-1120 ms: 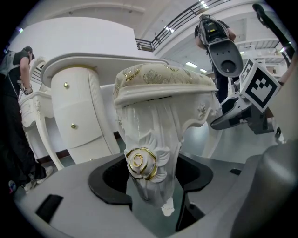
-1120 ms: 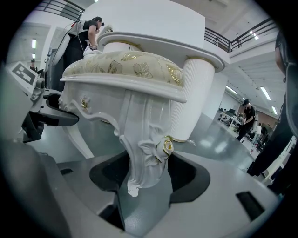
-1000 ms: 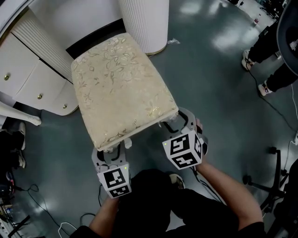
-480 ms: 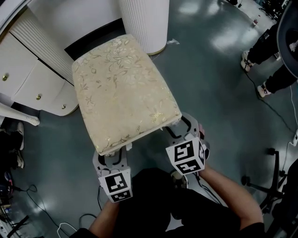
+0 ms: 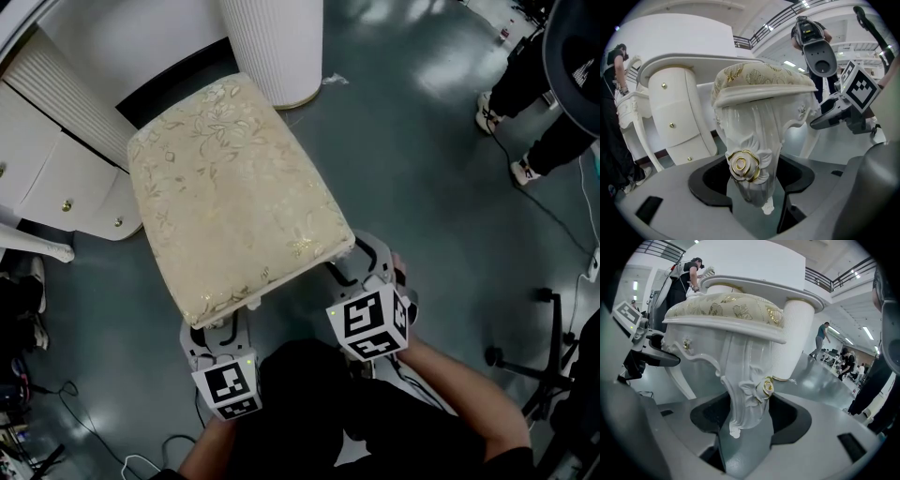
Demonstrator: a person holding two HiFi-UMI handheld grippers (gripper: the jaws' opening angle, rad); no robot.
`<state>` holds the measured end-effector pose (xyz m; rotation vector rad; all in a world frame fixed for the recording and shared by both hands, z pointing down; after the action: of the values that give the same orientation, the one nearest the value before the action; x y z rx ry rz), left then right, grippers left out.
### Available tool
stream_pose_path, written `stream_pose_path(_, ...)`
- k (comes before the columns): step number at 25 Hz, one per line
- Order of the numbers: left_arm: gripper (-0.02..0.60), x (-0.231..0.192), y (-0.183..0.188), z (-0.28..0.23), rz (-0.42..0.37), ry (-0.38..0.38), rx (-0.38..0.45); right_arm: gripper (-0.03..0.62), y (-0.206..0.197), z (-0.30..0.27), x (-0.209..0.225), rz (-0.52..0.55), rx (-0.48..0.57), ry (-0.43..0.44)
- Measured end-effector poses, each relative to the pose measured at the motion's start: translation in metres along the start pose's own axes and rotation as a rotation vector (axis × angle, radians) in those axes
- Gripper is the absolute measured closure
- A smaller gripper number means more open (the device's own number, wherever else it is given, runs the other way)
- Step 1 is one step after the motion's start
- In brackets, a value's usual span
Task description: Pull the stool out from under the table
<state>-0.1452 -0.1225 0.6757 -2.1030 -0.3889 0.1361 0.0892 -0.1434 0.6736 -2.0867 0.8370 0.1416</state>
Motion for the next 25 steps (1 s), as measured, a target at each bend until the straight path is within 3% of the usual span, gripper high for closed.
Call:
stream_pose_path(9, 0.284, -0.002, 0.001, 0.004, -0.026, -0.046, -0.066, 0.339, 0.003, 0.019, 0.006, -0.029, 0.023, 0.05)
stream_pose_path(14, 0.319, -0.005, -0.007, 0.018, -0.083, -0.123, -0.126, 0.353, 0.007, 0.042, 0.012, -0.022, 0.057, 0.091)
stream_pose_path(18, 0.343, -0.02, -0.008, 0.034, -0.132, -0.212, -0.184, 0.483, 0.011, 0.064, 0.035, -0.025, 0.073, 0.064)
stream_pose_path(20, 0.354, -0.028, -0.002, 0.044, -0.153, -0.234, -0.183, 0.518, 0.017, 0.076, 0.048, 0.017, 0.091, 0.019)
stream_pose_path(25, 0.509, -0.061, 0.023, 0.073, -0.143, -0.174, -0.108, 0.574, 0.048, 0.099, 0.074, 0.119, 0.167, -0.047)
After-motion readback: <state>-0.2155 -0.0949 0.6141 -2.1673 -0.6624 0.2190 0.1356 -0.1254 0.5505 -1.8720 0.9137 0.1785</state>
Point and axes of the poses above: the fingertips, and each gripper's own axes: z backward along the fingers, x to its right, y out of its top, the point moved 6 cm from there along z, backward along the fingers, and after that the axes turned 11 degrees about z, right-handed, at the moved point
